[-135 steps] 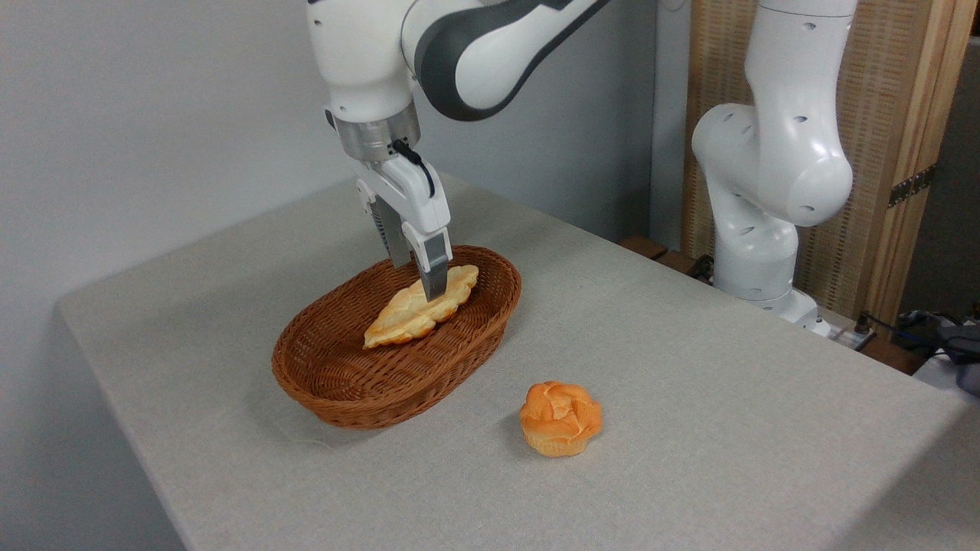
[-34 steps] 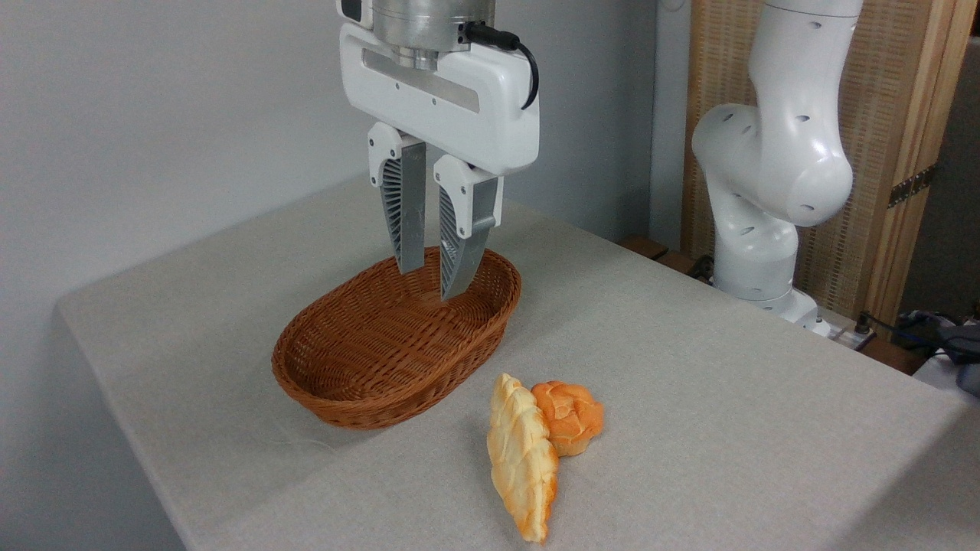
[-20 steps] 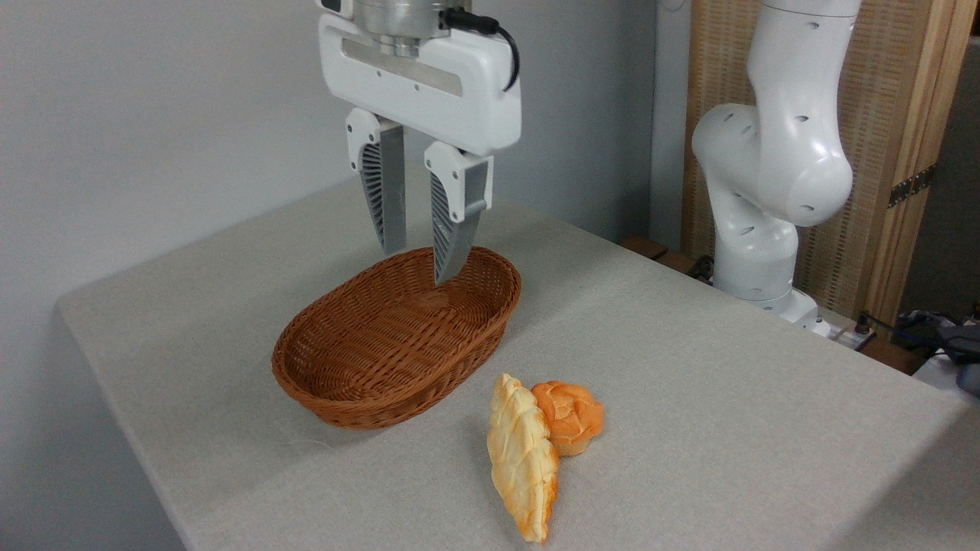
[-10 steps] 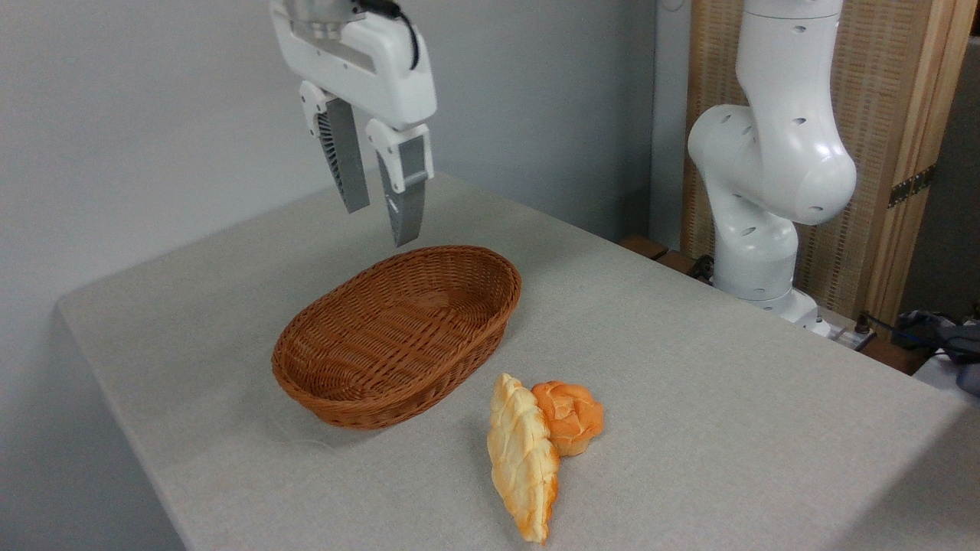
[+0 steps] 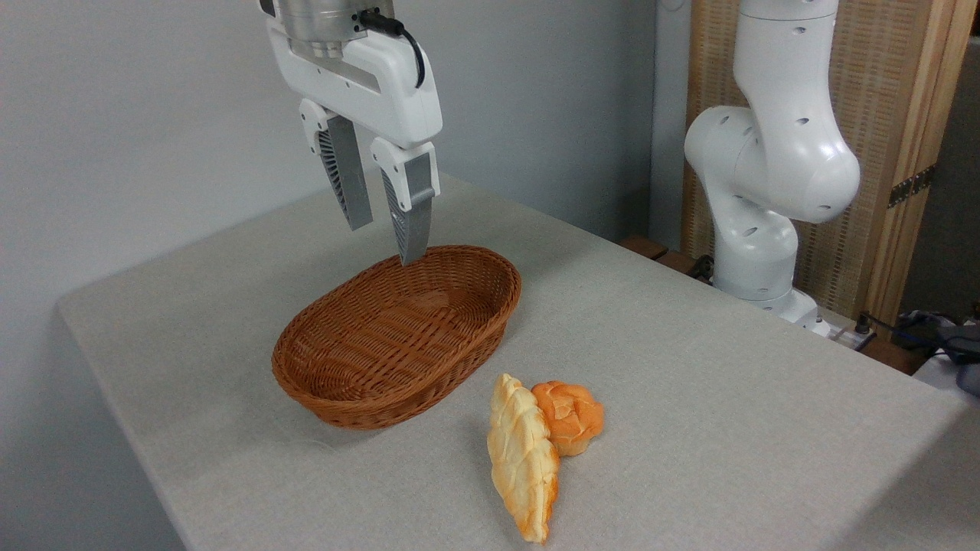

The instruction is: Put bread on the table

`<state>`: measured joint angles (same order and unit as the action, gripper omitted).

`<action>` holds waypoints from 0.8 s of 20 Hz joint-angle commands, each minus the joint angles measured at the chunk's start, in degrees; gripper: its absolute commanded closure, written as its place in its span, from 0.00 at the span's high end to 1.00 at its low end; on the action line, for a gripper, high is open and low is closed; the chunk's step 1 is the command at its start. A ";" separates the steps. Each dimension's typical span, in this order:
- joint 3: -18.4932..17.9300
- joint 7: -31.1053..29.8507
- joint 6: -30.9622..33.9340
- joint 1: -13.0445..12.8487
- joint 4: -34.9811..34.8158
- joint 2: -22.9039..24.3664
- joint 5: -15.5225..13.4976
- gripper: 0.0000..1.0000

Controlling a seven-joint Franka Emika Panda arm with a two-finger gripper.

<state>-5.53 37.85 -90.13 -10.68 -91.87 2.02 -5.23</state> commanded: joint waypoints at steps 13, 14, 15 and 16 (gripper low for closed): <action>0.25 -0.06 1.18 0.57 1.17 -0.09 3.83 1.00; 0.25 -0.06 1.18 0.57 1.17 -0.09 3.91 1.00; 0.25 0.03 1.18 0.57 1.17 -0.09 4.00 1.00; 0.25 0.03 1.18 0.57 1.17 -0.09 4.00 1.00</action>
<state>-5.53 37.92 -90.13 -10.36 -91.74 2.07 -2.07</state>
